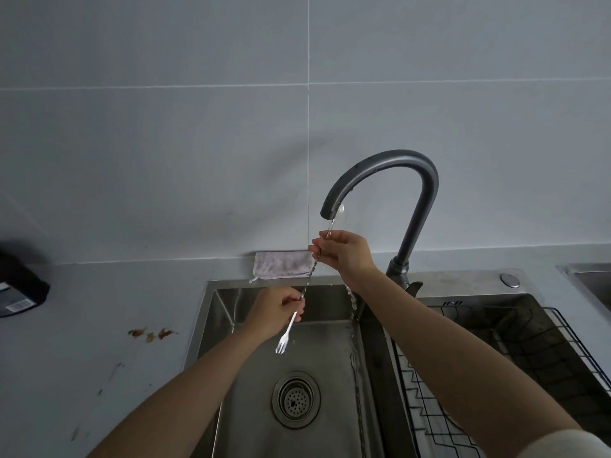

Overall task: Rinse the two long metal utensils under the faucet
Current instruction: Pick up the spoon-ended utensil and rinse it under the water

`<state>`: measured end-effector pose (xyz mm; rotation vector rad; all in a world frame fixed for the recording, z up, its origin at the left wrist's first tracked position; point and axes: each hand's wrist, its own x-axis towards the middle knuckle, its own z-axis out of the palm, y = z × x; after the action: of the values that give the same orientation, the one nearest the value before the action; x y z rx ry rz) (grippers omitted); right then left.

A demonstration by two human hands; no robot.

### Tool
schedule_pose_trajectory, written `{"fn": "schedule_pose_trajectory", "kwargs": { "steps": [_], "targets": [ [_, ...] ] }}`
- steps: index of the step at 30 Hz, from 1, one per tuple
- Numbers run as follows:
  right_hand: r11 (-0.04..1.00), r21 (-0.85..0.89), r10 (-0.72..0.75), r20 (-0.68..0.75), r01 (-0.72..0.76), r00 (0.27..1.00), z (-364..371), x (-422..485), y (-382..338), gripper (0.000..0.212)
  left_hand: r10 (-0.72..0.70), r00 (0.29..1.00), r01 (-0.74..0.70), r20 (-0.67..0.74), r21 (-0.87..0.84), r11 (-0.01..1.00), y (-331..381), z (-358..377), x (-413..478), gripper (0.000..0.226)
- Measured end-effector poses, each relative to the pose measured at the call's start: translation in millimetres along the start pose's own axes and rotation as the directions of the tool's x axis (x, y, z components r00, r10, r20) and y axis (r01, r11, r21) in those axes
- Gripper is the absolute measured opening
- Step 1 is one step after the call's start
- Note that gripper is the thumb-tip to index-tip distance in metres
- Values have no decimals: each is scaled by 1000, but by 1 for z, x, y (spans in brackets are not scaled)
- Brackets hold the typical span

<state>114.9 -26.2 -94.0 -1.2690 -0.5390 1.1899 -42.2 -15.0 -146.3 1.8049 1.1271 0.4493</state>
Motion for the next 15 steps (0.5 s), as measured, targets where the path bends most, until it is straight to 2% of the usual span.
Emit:
{"fn": "schedule_pose_trajectory", "kwargs": {
  "steps": [6, 15],
  "targets": [
    [994, 99, 38, 3, -38, 999, 0, 1, 6, 11, 34, 998, -46, 55, 221, 974, -12, -26, -5, 16],
    [998, 47, 35, -33, -34, 999, 5, 3, 4, 21, 117, 993, -103, -6, 435, 895, -5, -64, 4, 21]
  ]
}}
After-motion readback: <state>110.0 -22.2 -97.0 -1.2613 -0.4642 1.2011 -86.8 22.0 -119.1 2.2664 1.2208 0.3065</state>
